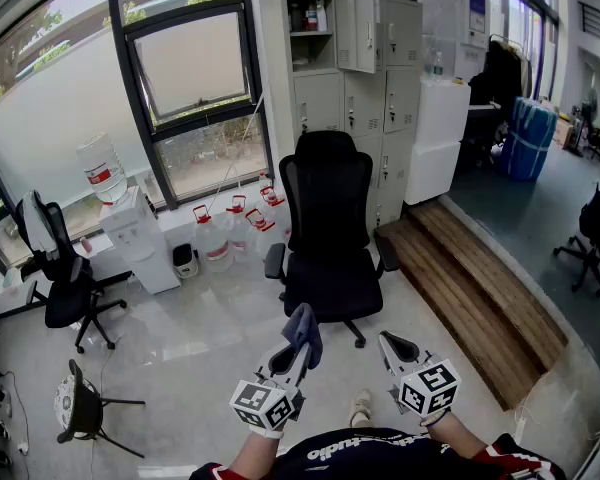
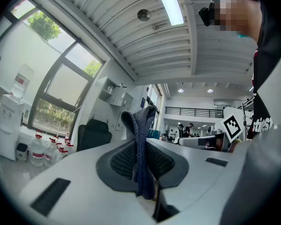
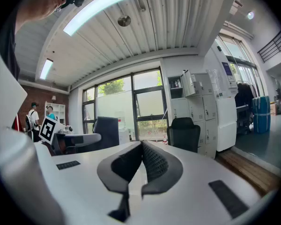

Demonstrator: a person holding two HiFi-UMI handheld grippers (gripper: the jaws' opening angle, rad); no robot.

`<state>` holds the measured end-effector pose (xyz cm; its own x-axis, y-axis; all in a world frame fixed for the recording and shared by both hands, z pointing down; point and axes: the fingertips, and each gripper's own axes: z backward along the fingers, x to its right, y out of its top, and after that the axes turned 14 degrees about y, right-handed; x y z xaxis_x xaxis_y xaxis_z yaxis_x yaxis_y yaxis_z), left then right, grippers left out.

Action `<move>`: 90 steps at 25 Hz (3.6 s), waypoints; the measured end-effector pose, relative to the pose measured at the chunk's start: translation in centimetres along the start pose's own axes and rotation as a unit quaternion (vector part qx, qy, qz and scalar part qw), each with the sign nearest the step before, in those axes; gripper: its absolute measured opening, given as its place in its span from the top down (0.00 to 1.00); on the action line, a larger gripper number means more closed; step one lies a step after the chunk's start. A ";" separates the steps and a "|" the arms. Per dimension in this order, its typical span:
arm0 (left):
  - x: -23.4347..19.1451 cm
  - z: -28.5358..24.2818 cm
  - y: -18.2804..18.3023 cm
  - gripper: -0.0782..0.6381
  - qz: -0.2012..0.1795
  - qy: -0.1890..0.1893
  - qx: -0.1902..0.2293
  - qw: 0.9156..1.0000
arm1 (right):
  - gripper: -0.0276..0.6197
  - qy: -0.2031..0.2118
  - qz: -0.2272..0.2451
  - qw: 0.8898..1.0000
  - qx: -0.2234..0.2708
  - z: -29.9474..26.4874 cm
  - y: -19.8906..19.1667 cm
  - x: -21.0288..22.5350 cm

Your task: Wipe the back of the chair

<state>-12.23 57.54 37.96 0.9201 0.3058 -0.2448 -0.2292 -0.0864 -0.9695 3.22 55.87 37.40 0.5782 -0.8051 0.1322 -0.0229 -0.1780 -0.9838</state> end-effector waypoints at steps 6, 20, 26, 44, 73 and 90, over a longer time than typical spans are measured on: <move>0.2 -0.2 -0.5 0.81 0.002 0.001 0.000 1.000 | 0.94 -0.003 0.003 1.000 -0.004 0.3 -0.4 0.5; -0.7 -1.6 -1.5 0.82 0.018 0.012 -0.010 1.000 | 0.94 0.010 -0.022 1.000 -0.004 -0.7 -0.7 1.9; -1.9 -4.4 -1.8 0.82 0.023 0.019 -0.017 0.999 | 0.94 0.019 -0.032 0.999 -0.017 -2.7 -1.0 4.2; -5.0 -26.4 0.6 0.82 -0.004 0.035 -0.025 0.999 | 0.94 0.064 -0.049 0.996 -0.022 -13.9 2.6 22.9; -13.4 -51.1 -1.9 0.81 0.018 0.064 -0.064 0.996 | 0.94 0.067 -0.082 0.994 -0.028 -26.0 3.5 45.1; -38.9 -75.8 0.8 0.82 -0.012 0.101 -0.096 0.990 | 0.94 0.020 -0.081 0.996 -0.030 -48.6 9.6 59.2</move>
<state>-24.17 -26.35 47.40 0.9736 0.1162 -0.1965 -0.1602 -0.2652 -0.9508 -2.37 -20.97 41.67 0.5452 -0.7845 0.2953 0.0191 -0.3406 -0.9400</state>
